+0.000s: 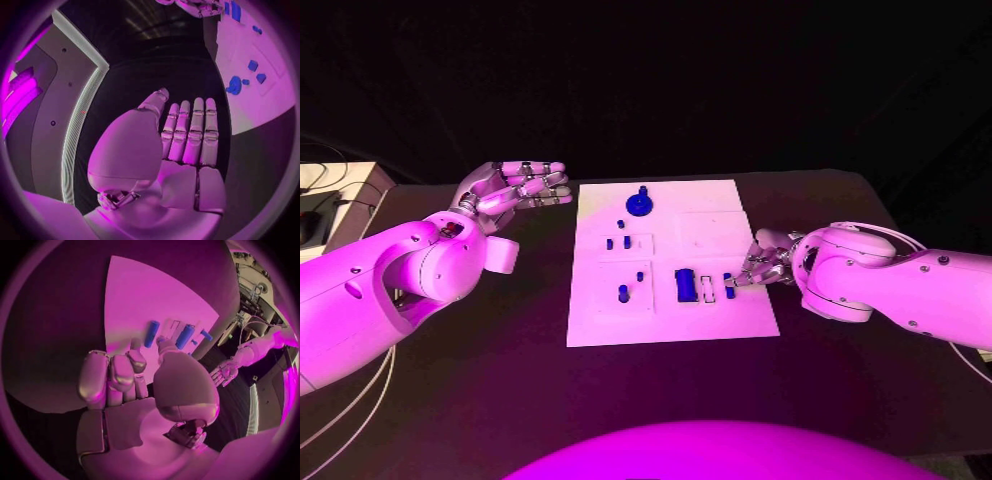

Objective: Assemble the parts on the task board

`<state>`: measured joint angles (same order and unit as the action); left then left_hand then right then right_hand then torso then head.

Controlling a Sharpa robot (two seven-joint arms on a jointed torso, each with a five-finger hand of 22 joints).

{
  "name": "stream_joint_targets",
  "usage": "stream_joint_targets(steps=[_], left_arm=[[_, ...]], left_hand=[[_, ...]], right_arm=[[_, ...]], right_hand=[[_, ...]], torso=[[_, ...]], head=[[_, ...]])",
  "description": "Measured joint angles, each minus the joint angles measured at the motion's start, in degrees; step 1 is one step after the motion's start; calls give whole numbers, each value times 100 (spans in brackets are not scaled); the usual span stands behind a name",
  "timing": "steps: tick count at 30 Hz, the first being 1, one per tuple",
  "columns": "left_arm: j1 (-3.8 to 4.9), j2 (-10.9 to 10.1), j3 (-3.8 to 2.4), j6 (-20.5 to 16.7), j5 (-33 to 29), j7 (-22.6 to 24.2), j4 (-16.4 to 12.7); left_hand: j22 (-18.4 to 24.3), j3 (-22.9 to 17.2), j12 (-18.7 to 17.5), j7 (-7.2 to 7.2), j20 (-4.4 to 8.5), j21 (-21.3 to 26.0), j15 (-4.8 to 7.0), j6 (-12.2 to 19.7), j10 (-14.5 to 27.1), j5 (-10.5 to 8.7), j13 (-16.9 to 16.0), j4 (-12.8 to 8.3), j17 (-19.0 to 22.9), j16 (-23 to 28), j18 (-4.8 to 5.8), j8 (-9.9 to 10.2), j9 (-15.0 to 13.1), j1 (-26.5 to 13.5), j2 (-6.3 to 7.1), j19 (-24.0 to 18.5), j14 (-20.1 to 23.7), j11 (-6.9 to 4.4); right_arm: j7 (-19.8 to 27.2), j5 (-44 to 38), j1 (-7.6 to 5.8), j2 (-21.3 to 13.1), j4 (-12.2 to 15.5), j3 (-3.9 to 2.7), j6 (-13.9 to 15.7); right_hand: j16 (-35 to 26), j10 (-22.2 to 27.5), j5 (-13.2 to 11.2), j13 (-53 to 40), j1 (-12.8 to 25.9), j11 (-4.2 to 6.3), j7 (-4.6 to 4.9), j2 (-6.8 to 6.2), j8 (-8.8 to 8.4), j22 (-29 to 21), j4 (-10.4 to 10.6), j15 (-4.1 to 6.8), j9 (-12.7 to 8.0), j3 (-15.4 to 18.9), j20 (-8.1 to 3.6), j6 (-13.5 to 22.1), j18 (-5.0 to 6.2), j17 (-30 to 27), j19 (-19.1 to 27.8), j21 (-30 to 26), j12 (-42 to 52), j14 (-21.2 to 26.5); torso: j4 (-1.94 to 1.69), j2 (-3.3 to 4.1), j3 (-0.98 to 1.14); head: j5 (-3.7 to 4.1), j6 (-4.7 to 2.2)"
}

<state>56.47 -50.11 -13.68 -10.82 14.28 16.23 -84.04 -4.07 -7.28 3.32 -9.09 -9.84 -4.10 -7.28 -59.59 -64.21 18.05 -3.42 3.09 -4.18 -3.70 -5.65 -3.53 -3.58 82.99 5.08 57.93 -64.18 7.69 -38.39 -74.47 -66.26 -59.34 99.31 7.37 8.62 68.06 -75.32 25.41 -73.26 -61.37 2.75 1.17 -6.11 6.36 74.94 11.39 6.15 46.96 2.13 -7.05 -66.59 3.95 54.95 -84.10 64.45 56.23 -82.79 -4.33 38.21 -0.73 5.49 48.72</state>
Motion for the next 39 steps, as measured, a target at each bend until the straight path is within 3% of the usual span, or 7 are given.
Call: stream_joint_targets(steps=[6, 9, 23, 29, 32, 34, 39], left_arm=[[0, -6, 0, 4, -1, -3, -5], [0, -8, 0, 6, -2, -4, -8], [0, -24, 0, 9, -8, -14, -12], [0, -25, 0, 10, -9, -20, -15], [0, -26, 0, 10, -10, -23, -15], [0, -27, 0, 10, -10, -24, -15], [0, -27, 0, 11, -10, -28, -18]], left_hand=[[0, 24, 0, 0, 0, 0, 0, 0, 0, 0, 0, 24, 0, 0, 0, 0, 0, 0, 0, 0, 0, 0], [0, 24, 0, 0, 0, 0, 0, 0, 0, 0, 0, 24, 0, 0, 0, 0, 0, 0, 0, 0, 0, 0], [0, 63, 0, 0, 0, 0, 0, 0, 22, 0, 0, 63, -3, 0, 0, 0, 0, 0, 0, 0, 0, 22], [0, 63, 0, 0, 0, 0, 0, 0, 22, 0, 0, 63, -5, 0, 0, 0, 0, 0, 0, 0, 0, 22], [0, 63, 0, 0, 0, 0, 0, 0, 22, 0, 0, 63, -5, 0, 0, 0, 0, 14, -13, 0, 0, 22], [0, 63, 0, 0, 0, 0, 0, 0, 22, 0, 0, 63, -5, 0, 0, 0, 0, 24, -24, 0, 0, 22], [0, 63, 0, 0, 0, 0, 0, 0, 22, 0, 0, 63, -5, 0, 0, 0, 0, 24, -24, 0, 0, 22]], right_arm=[[-70, -15, 67, 111, -91, -1, 5], [-71, 4, 82, 158, -101, -10, 27], [-59, 134, 131, 232, -119, -25, 180], [-49, 140, 151, 260, -138, -36, 188], [-42, 137, 156, 275, -145, -40, 185], [-36, 133, 159, 284, -150, -43, 180], [-9, 106, 168, 321, -189, -49, 150]], right_hand=[[0, 20, 616, 8, 36, -20, 45, 198, -120, -1, -368, 0, -124, 172, 21, 46, 0, 9, 21, 0, -19, 0], [0, 37, 717, 24, 53, -38, 46, 274, -173, -1, -469, 0, -163, 227, 21, 46, 0, 18, 21, 0, -33, 0], [0, 38, 755, 34, 62, -43, 36, 309, -170, -2, -385, -22, -194, 221, 42, 35, 0, 51, -1, 0, -33, 22], [0, 36, 875, 42, -246, -45, 43, 520, -128, -3, -843, -21, -177, 155, 42, 23, 0, 60, -1, 0, -33, 22], [0, 42, 869, 43, -390, -39, 45, 528, -126, -3, -1057, -22, -177, 67, 42, 21, -1, 69, 0, 0, -33, 22], [0, 51, 707, 49, -435, -30, 54, 525, -132, -3, -1163, -22, -177, -40, 42, 12, -3, 75, 0, 0, -33, 22], [0, 82, 650, 57, -485, -41, 66, 473, -153, -3, -1167, -23, -42, -234, 42, 4, -17, 103, 0, 0, -33, 21]], torso=[[-2, -2, -1], [-3, -1, -1], [4, 4, 3], [4, 4, 5], [3, 4, 5], [3, 3, 5], [2, 1, 4]], head=[[-2, 0], [-12, 1], [-23, 31], [-19, 40], [-16, 52], [-12, 60], [-2, 76]])
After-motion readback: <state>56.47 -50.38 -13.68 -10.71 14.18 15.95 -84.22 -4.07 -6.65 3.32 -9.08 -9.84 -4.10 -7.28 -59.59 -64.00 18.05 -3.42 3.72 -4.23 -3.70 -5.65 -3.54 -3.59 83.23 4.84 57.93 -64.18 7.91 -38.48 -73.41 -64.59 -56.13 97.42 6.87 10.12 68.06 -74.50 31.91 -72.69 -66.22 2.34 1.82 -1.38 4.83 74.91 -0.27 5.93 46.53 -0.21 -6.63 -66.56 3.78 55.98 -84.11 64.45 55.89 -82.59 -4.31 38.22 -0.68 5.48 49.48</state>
